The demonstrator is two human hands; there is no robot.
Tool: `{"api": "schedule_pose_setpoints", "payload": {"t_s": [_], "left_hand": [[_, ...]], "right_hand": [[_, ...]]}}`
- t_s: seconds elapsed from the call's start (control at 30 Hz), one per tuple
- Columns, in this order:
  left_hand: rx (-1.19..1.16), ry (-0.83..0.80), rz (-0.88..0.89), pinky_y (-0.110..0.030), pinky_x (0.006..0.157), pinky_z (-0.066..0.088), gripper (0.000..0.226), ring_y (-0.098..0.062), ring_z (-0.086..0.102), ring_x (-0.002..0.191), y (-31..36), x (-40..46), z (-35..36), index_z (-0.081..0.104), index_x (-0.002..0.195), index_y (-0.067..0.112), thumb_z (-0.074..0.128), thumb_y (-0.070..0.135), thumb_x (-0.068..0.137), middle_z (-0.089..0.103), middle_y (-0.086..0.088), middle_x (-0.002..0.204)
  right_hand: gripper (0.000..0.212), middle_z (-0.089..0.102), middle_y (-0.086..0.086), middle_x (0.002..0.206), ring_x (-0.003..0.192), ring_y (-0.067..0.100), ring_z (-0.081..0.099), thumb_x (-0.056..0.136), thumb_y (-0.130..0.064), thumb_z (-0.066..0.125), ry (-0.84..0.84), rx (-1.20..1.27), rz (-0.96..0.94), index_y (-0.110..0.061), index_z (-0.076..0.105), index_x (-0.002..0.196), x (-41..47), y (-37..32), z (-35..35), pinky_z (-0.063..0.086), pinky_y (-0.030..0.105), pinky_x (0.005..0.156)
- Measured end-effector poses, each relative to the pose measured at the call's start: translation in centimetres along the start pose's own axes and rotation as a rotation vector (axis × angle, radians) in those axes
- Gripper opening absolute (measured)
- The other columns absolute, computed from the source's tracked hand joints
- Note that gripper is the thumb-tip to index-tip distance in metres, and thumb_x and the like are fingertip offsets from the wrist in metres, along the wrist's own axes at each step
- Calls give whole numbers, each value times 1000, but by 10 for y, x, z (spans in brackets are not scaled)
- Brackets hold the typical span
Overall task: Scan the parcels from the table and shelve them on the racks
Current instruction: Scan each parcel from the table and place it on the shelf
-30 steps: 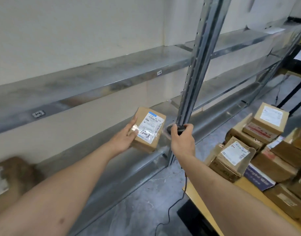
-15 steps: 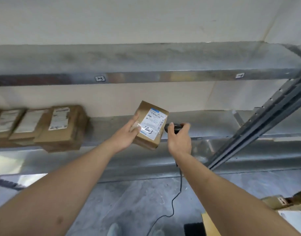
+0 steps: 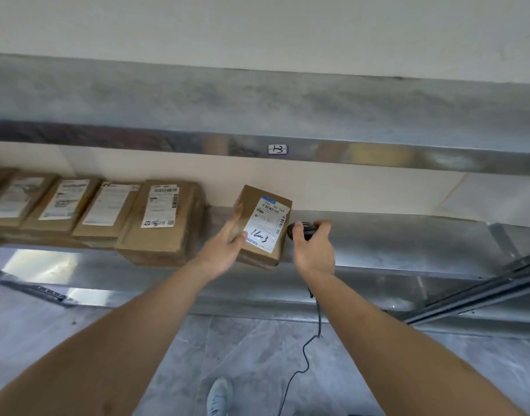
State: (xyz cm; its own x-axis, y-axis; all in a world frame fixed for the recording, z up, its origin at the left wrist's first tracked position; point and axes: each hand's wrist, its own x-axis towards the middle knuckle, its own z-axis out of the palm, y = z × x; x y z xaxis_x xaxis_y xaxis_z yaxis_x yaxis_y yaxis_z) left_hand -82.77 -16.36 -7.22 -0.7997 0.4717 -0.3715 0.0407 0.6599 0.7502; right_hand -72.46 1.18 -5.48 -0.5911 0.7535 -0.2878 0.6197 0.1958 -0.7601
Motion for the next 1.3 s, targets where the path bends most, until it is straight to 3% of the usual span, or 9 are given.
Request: {"api": "schedule_pose_setpoints", "payload": {"t_s": [0.1,0.2,0.27,0.4,0.57,0.67,0.93,1.07,1.3], "left_hand": [[10,11,-47,-43,104,50,59,-31,68,115,-19,18,-8,3,144,80,41,52,108,66,-6,139],[53,19,-76,-36,73,54,59,-32,72,84,-32,29,-14,7,155,68,39,47,110,73,-14,110],[88,39,-91,-35,68,52,60,-30,69,74,-36,32,-17,7,159,60,38,42,111,70,-17,105],[288,88,-86,-53,108,47,62,-40,59,118,-40,29,-19,6,165,44,36,40,111,37,-22,148],[657,137,67,-55,120,34,65,-45,11,156,-33,23,-19,14,165,25,45,36,109,-6,-21,169],[823,107,194,-53,129,12,68,-44,2,159,-35,28,-18,19,164,19,55,28,106,-3,-22,171],[815,16,241,-49,131,7,63,-37,2,161,-32,35,-24,13,167,20,38,35,111,0,-18,173],[842,-12,267,-50,130,14,62,-38,8,160,-30,36,-31,18,166,21,40,36,110,7,-19,172],[887,-39,335,-54,117,36,44,-42,40,138,6,37,-52,47,146,18,45,37,106,42,-17,149]], "right_hand": [[45,62,1,106,96,31,61,108,-51,46,-19,-39,33,-18,37,137,7,-8,26,48,41,84],[45,65,4,110,102,36,65,107,-49,48,-34,-68,58,-18,37,137,12,-12,46,49,42,84],[45,64,3,107,97,35,63,107,-48,47,-42,-86,67,-18,37,137,14,-15,57,46,40,81],[44,60,3,101,87,31,58,107,-49,46,-57,-119,69,-18,36,137,13,-26,75,43,37,76],[43,65,5,108,99,37,66,107,-49,46,-73,-119,43,-18,36,135,15,-37,88,46,39,78],[44,69,9,116,103,38,67,106,-49,47,-89,-102,24,-17,38,136,17,-44,94,50,42,82],[43,68,10,112,92,35,62,106,-50,48,-83,-87,32,-17,37,133,21,-52,103,49,41,79],[44,68,9,113,101,38,66,106,-49,48,-44,-54,34,-17,39,134,18,-51,101,52,44,85],[45,60,2,105,98,32,63,106,-48,50,84,65,38,-17,40,138,-4,-54,74,52,43,89]]}}
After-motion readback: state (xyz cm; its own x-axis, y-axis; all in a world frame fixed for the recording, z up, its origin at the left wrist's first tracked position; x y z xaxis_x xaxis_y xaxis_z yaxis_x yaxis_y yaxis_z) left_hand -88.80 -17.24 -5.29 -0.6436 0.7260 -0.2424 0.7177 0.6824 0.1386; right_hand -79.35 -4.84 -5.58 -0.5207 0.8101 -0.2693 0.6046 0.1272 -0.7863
